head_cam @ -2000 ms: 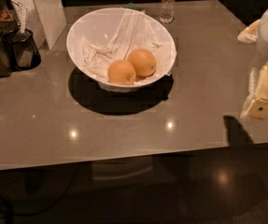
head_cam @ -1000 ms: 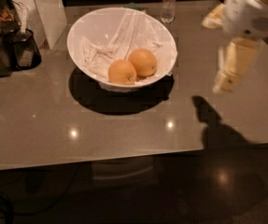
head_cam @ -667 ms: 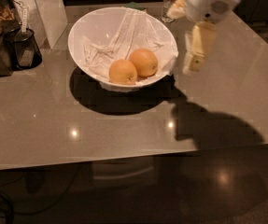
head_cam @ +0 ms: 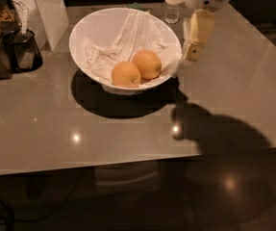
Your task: Pick orange from white bowl
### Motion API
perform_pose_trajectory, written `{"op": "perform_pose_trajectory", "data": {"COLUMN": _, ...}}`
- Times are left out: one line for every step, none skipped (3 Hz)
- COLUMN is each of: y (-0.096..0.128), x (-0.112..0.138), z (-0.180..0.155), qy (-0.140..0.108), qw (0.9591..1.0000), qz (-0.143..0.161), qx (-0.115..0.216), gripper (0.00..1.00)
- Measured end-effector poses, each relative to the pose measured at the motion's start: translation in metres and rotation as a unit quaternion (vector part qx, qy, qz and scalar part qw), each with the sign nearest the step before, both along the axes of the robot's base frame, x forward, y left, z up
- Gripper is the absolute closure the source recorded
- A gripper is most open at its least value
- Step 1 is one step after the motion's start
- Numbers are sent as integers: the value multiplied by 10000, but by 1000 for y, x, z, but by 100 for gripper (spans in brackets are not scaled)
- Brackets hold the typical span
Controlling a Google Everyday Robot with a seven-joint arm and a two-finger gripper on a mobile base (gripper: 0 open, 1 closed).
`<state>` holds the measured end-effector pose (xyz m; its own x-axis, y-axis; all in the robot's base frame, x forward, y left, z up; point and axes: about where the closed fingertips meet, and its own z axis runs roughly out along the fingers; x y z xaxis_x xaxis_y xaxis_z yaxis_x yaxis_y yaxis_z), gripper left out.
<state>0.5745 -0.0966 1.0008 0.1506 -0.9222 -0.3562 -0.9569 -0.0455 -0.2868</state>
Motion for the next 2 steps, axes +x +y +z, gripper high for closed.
{"op": "perform_pose_trajectory", "data": {"y": 2, "x": 17, "z": -3, "qy": 17, "qw": 9997, "qz": 212, "qx": 78, "gripper": 0}}
{"op": "perform_pose_trajectory", "data": {"y": 27, "x": 57, "z": -16, "qy": 44, "qw": 9979, "qz": 637, "qx": 57, "gripper": 0}}
